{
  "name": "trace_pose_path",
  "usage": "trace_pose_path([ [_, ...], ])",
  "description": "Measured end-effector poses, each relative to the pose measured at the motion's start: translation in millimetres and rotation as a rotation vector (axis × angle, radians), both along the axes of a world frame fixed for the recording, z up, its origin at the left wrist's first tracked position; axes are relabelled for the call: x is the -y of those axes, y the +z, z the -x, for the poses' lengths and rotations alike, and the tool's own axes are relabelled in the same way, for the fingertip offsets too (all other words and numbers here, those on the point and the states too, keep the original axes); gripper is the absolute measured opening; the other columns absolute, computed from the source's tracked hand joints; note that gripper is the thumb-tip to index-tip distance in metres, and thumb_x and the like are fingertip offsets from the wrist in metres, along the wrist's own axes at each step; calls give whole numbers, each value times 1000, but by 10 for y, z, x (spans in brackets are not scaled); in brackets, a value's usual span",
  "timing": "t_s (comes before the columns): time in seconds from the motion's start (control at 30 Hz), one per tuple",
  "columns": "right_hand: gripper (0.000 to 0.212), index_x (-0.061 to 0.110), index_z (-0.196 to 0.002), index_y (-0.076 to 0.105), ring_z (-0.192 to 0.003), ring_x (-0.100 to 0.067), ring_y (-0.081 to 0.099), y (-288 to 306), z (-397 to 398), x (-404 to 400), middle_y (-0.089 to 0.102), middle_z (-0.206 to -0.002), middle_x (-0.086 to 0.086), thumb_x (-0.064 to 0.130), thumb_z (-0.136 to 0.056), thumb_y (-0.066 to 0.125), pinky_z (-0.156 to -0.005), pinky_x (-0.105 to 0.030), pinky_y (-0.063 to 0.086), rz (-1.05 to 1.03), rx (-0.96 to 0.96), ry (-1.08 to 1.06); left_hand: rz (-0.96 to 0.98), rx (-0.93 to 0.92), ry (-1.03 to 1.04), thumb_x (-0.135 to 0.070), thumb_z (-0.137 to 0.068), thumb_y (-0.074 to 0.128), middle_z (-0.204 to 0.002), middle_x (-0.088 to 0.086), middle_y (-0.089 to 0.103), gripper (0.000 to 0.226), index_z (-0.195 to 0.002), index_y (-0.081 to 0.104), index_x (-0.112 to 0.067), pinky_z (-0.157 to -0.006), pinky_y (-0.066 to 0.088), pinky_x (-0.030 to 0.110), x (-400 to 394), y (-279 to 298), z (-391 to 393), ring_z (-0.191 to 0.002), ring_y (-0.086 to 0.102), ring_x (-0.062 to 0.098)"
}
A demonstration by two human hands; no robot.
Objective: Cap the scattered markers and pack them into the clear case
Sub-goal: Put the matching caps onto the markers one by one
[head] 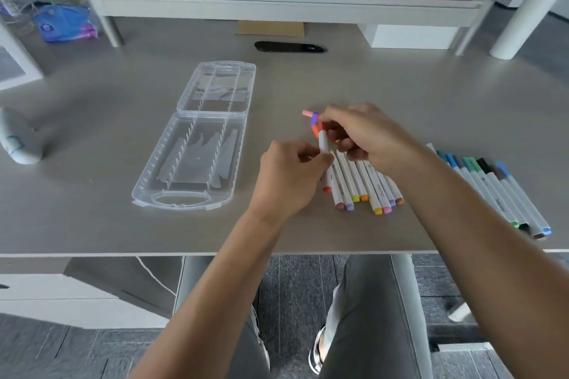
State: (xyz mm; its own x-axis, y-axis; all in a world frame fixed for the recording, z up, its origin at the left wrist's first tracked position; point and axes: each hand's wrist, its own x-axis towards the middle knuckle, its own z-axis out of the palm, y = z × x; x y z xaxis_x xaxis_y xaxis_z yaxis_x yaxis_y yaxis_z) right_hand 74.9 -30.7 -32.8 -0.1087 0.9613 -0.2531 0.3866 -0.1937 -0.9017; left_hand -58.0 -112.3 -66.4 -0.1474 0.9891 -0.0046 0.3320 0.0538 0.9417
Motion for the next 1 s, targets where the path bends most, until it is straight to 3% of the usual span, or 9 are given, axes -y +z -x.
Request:
trace_pose_path([
  [0.17,28,10,-77,70,-46,-10,38,-52,-13,-3,51,-60,2,32,-95,71,-45,-23,30,-72,29,19,12,3,9,-17,-90,59,-56,6,66,22,-77,74,-9,-48,45,29,25,37,-24,-41,53,10],
  [0.3,22,4,-89,71,-46,-14,50,-24,-89,-198,58,-66,-6,23,-95,63,-40,-17,35,-98,10,-286,80,37,-40,-11,-88,60,-48,10,59,23,-71,68,3,-46,43,30,137,29,-21,-43,50,23],
  [0.37,19,9,-87,70,-51,-13,52,80,-212,-232,58,-69,-3,25,-95,63,-39,-15,37,-111,-25,-287,62,29,-17,-10,-90,60,-48,8,61,23,-70,69,-2,-43,40,25,200,35,26,-39,48,23],
  [0.5,29,0,-90,73,-55,-18,45,203,-211,-116,56,-72,-6,27,-96,63,-47,-21,38,-224,59,-87,3,-232,39,-14,-84,67,-55,7,68,12,-76,69,-5,-40,47,28,43,63,16,-45,61,23],
  [0.6,36,-7,-92,71,-65,-26,42,170,-145,-79,54,-74,-14,28,-94,63,-54,-31,35,-259,63,-67,35,-406,12,-13,-79,66,-70,16,70,18,-92,66,0,-63,60,44,-54,24,-114,-68,69,37],
  [0.73,35,4,-79,70,-59,-22,51,157,-189,-55,59,-58,-2,32,-98,62,-54,-28,37,-231,63,-76,-11,-604,-4,-24,-88,65,-86,10,70,25,-107,67,-8,-73,58,39,-54,-15,-169,-80,69,32],
  [0.83,38,1,-91,73,-54,-12,51,115,-215,-68,62,-61,3,34,-101,60,-61,-29,44,-198,84,-79,-92,-662,118,-36,-95,59,-92,6,69,26,-112,65,-18,-71,51,36,6,-24,-79,-88,66,32],
  [0.93,29,5,-91,76,-53,-13,39,81,-194,-59,58,-67,-2,29,-99,61,-52,-26,35,-158,7,-76,-137,-706,271,-27,-99,54,-93,5,67,19,-109,64,-15,-66,45,35,48,-87,81,-85,63,31],
  [1.0,25,3,-91,76,-56,-13,44,47,-159,-50,63,-67,-1,24,-96,63,-49,-24,36,-147,-38,-59,-108,-709,302,-18,-97,53,-100,6,64,16,-104,65,-9,-67,46,37,56,-129,145,-85,61,31],
])
